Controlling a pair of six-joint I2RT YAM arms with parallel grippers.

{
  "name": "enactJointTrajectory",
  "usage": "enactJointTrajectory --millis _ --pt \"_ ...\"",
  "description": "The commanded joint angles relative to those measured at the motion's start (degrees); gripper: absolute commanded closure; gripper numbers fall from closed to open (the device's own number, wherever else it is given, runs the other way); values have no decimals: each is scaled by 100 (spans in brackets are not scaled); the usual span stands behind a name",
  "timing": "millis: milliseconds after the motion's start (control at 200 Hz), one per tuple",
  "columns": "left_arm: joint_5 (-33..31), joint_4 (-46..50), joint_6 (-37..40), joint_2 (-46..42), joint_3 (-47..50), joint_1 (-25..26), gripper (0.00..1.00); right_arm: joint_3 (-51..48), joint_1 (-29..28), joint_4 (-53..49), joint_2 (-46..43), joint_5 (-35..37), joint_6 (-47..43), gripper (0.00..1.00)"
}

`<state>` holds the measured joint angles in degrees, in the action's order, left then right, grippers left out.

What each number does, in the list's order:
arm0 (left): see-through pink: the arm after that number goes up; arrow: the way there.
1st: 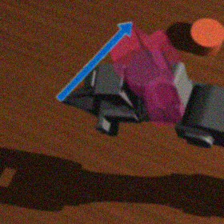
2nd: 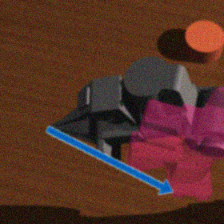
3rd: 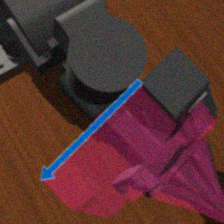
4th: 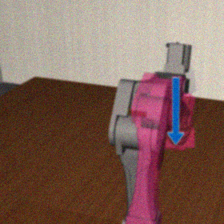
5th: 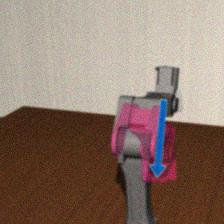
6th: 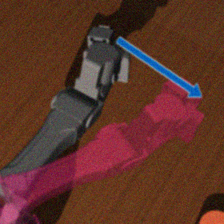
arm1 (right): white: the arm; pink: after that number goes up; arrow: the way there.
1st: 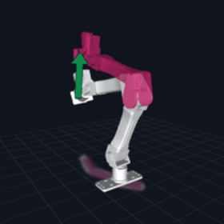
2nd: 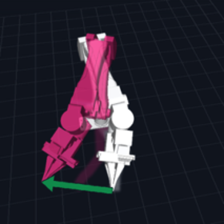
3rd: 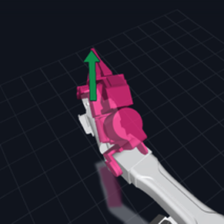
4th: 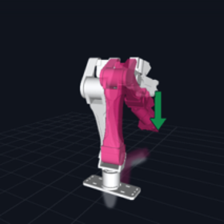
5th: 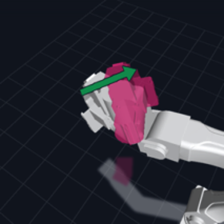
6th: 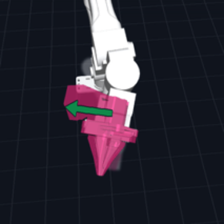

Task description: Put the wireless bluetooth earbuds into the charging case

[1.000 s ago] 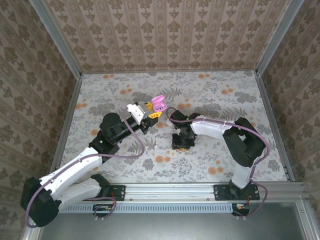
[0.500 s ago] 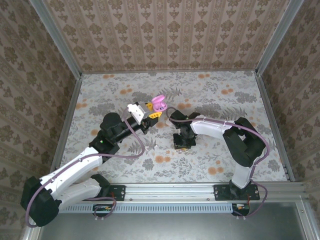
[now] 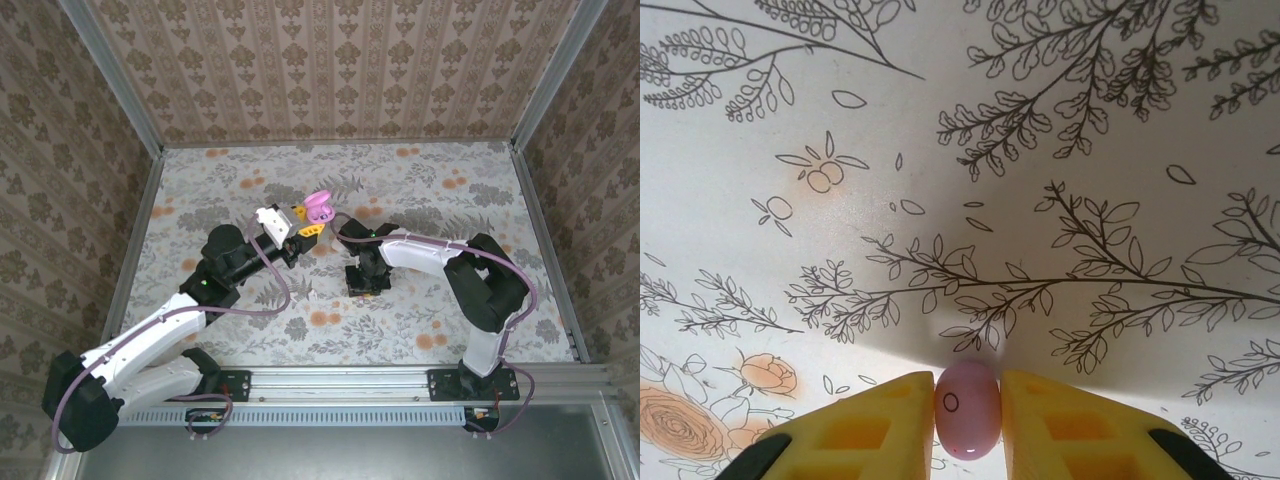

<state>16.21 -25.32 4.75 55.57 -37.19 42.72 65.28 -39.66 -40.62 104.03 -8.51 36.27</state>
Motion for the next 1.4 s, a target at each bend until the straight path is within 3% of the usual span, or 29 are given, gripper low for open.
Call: enactJointTrajectory --millis 0,910,1090,1395 --pt "6 -70 -12 32 -244 30 70 117 -33 -247 148 67 -111 74" --pt "23 -34 -29 94 -288 35 70 -3 -15 -161 -237 200 -156 80" --pt "-8 -43 -66 137 -280 31 70 -254 94 80 -821 192 -27 80" --pt "-109 -159 -224 464 -353 38 70 -599 419 656 -2527 240 332 79"
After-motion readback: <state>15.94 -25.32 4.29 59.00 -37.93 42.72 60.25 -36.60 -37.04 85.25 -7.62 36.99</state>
